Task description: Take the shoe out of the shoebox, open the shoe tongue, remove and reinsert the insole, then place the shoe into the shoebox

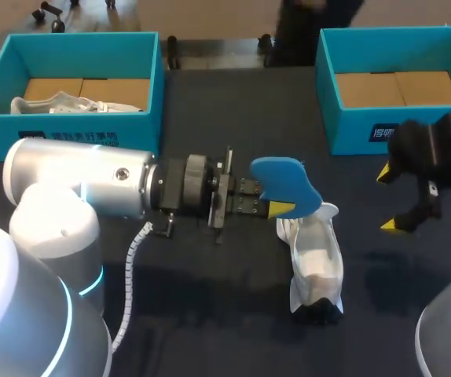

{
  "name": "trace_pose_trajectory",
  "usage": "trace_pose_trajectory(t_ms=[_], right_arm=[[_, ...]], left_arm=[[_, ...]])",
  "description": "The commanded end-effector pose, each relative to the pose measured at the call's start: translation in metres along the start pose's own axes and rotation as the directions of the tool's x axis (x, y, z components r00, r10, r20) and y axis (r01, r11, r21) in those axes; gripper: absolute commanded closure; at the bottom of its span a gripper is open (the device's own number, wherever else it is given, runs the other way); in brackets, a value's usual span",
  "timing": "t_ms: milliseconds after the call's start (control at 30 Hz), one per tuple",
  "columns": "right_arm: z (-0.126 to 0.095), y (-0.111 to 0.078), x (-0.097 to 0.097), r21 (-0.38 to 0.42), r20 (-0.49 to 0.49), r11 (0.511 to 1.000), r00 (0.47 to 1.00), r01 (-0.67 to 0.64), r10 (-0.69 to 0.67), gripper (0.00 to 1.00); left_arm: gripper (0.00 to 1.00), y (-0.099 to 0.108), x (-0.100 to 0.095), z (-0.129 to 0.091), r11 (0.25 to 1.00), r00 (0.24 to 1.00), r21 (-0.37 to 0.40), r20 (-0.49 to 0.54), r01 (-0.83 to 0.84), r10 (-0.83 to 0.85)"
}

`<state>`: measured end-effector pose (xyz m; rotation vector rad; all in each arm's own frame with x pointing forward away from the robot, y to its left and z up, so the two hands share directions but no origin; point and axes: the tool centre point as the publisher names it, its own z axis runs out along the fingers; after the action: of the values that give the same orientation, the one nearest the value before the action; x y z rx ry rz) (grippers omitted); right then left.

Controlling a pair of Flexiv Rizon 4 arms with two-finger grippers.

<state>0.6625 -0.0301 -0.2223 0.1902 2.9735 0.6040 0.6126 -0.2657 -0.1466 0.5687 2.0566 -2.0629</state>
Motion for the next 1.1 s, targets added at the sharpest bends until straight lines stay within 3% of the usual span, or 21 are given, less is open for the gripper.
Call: trace_pose_trajectory(t_ms=[33,267,667,867,1100], right_arm=[[0.012,-0.007,0.001,-0.005,-0.010,1.000,1.000,0.000,0.000,0.00],[0.024,-0.009,0.005,-0.019,-0.002,1.000,1.000,-0.001,0.001,0.00],[0.053,-0.003,0.030,-0.017,0.006,0.999,0.999,0.034,-0.034,0.00],[0.068,-0.004,0.033,-0.024,-0.003,0.999,0.999,0.034,-0.034,0.00],[0.069,-0.005,0.028,-0.002,0.010,0.999,0.999,0.032,-0.032,0.00]], left_arm=[[1.00,0.004,0.004,0.010,1.000,1.000,-0.009,0.009,0.004,-0.003],[1.00,0.008,0.007,0.012,1.000,1.000,-0.013,0.016,0.013,-0.013],[1.00,0.014,0.011,0.013,0.999,1.000,-0.023,0.023,0.022,-0.021],[1.00,0.019,0.016,0.014,0.999,0.999,-0.031,0.026,0.037,-0.036],[1.00,0.018,0.018,0.014,0.998,0.999,-0.046,0.038,0.036,-0.034]])
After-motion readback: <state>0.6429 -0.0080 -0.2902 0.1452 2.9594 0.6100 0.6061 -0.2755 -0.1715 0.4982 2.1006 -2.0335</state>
